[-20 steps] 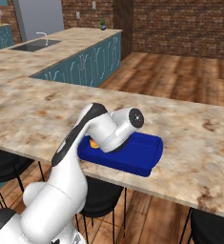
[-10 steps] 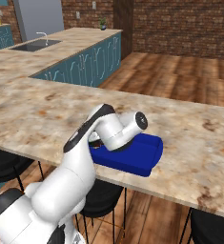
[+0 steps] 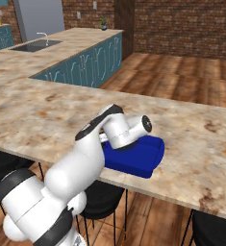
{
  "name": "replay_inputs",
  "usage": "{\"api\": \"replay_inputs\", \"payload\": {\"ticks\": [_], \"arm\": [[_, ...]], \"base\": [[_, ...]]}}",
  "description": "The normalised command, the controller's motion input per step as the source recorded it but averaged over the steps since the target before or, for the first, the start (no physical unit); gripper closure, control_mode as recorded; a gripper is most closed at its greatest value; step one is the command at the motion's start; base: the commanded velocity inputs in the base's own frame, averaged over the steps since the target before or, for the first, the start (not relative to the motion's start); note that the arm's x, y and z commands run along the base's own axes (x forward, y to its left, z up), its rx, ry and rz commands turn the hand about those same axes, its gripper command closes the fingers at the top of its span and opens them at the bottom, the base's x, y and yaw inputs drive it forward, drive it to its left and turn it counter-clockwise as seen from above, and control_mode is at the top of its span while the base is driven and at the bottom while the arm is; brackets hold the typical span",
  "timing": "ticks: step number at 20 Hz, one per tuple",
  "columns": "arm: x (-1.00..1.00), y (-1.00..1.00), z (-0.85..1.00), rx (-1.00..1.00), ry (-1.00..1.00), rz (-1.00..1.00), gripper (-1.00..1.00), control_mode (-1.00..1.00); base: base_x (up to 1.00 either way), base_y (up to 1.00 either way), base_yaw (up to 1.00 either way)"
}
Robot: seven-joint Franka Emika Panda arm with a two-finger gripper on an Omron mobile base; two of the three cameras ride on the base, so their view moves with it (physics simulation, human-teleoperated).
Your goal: There is a tray on the dining counter. Grab the cup, mug, and pitcher and place them on the tray. The pitcher may be placed next to the tray if it cannot fit the tray.
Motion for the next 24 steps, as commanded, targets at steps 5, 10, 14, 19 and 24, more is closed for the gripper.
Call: {"api": "replay_inputs", "payload": {"ticks": [5,10,14,19,24], "arm": [[0.19,0.00,-0.36,0.03,0.00,0.04,1.00,-1.00],[0.24,0.00,-0.21,0.02,0.00,0.03,1.00,-1.00],[0.23,-0.08,-0.25,0.02,0.00,0.04,1.00,-1.00],[0.24,-0.10,-0.24,0.02,0.00,0.04,1.00,-1.00],[0.15,-0.03,-0.24,0.01,0.00,0.03,1.00,-1.00]], "base": [[0.00,0.00,0.00],[0.00,0.00,0.00],[0.00,0.00,0.00],[0.00,0.00,0.00],[0.00,0.00,0.00]]}}
